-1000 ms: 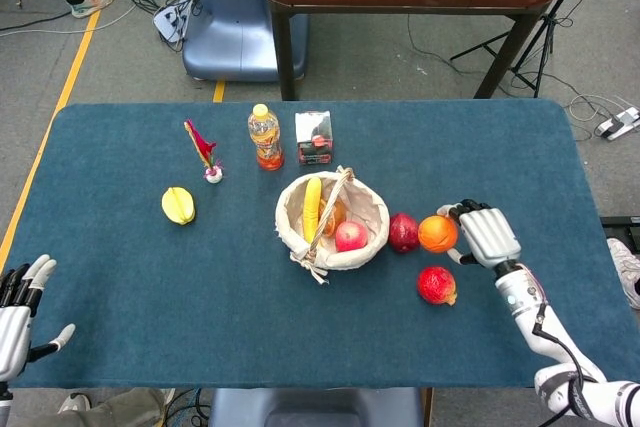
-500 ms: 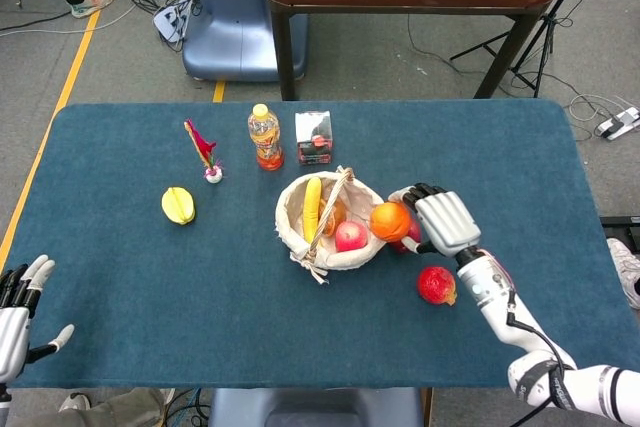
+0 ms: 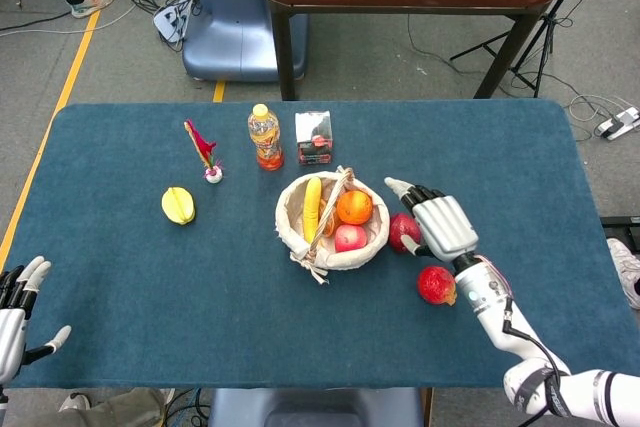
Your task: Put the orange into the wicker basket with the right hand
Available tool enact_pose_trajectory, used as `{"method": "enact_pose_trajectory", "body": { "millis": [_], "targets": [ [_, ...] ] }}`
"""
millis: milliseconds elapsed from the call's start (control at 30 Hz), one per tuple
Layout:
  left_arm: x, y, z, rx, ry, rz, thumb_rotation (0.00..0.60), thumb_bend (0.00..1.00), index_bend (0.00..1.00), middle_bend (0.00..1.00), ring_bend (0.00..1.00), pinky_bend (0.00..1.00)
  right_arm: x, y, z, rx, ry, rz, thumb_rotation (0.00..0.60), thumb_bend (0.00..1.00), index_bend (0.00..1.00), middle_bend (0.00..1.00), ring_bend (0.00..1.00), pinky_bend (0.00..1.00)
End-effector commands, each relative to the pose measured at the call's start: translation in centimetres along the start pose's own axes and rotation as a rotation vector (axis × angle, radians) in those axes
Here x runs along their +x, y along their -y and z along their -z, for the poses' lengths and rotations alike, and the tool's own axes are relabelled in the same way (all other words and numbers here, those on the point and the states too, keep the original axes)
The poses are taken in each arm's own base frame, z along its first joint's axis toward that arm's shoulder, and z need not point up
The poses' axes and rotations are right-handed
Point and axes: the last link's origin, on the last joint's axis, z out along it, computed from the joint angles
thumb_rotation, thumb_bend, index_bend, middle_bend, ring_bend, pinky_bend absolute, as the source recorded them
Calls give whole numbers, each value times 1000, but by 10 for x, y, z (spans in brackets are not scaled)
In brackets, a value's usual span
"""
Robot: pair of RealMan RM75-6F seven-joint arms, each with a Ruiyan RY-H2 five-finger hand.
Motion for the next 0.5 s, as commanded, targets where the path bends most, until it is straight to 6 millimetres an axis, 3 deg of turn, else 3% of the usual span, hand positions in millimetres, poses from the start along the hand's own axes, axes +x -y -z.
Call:
{"method": "enact_pose_trajectory", "body": {
  "millis": [33, 267, 500],
  "targets": [
    [-1, 0, -1, -3, 2, 3, 600, 219, 70, 0, 0, 0, 4, -29, 32, -68, -50, 25, 600, 289, 0, 160, 190, 346],
    [-2, -1, -5, -14, 2, 3, 600, 219, 70, 0, 0, 0, 8, -75, 90, -169, -105, 47, 600, 284, 21, 170, 190, 346],
    [-3, -4, -9, -29, 4, 8, 600, 220, 70, 0, 0, 0, 5, -97, 143, -228, -152, 52, 600, 281, 25, 170, 190, 346]
  ]
}}
